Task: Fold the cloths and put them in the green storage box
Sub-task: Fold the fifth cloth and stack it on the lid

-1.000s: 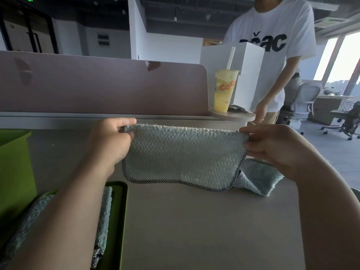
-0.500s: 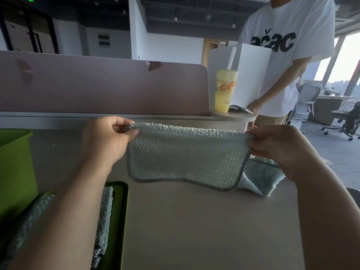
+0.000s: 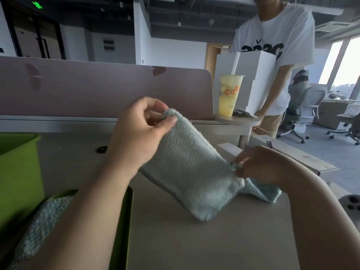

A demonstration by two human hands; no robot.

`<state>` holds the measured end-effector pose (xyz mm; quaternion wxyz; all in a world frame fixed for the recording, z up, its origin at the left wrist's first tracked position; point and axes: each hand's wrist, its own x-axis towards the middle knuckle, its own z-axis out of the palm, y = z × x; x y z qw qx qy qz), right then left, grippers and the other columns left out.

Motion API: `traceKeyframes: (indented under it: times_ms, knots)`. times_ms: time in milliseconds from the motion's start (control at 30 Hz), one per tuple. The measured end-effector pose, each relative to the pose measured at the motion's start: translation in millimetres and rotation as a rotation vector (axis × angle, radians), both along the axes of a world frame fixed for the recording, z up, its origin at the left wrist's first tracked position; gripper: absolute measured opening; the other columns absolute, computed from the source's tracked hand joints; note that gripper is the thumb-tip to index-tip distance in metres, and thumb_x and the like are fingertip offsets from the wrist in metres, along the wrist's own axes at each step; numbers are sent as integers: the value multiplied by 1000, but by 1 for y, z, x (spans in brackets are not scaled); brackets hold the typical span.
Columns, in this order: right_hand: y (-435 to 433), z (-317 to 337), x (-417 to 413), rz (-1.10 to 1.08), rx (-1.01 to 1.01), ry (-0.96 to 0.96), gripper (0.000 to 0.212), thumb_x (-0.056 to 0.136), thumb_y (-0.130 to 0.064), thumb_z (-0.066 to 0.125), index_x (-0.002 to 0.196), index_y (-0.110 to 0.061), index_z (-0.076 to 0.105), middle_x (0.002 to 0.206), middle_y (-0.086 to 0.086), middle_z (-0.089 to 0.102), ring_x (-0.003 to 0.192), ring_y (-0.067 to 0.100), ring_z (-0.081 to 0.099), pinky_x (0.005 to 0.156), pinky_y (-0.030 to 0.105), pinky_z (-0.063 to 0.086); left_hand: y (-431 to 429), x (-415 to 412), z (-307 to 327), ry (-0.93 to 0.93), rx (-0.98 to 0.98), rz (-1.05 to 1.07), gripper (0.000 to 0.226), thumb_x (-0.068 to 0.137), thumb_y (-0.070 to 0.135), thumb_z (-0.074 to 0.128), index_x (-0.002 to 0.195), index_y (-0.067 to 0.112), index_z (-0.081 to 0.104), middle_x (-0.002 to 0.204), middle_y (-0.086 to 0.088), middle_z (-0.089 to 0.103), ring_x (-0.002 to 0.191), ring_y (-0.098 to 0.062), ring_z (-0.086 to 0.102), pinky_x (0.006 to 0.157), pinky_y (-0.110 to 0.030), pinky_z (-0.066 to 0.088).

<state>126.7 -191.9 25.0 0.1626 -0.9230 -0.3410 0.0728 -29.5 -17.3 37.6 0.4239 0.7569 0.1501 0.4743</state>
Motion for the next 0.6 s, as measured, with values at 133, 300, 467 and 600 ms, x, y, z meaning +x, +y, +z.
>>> traceKeyframes:
  times_ms: [133, 300, 467, 600]
  knots:
    - [9, 12, -29, 439, 460, 353, 27, 81, -18, 74, 105, -28, 66, 108, -6, 71, 108, 13, 64, 92, 30, 50, -17, 3, 4, 67, 54, -110, 20, 76, 22, 78, 76, 30, 59, 69, 13, 70, 56, 7, 58, 53, -6, 39]
    - [24, 16, -49, 460, 732, 243, 13, 83, -6, 70, 96, -8, 72, 99, 18, 72, 85, 18, 67, 89, 49, 51, -23, -2, 11, 88, 83, -161, 22, 72, 24, 80, 81, 32, 62, 75, 19, 70, 64, 3, 63, 64, -16, 48]
    - [15, 22, -44, 393, 928, 296, 6, 80, -7, 70, 84, -11, 73, 87, 7, 77, 84, 24, 73, 85, 43, 57, -10, -18, 15, 266, 12, -207, 65, 48, 63, 68, 109, 40, 62, 86, 13, 72, 84, 1, 67, 83, -25, 50]
    - [6, 23, -36, 367, 995, 329, 33, 67, -19, 72, 95, -3, 71, 94, 13, 76, 92, 33, 71, 88, 45, 56, -6, -25, 18, 321, 35, -221, 62, 48, 58, 69, 108, 42, 66, 73, 20, 67, 72, 6, 63, 79, -22, 47]
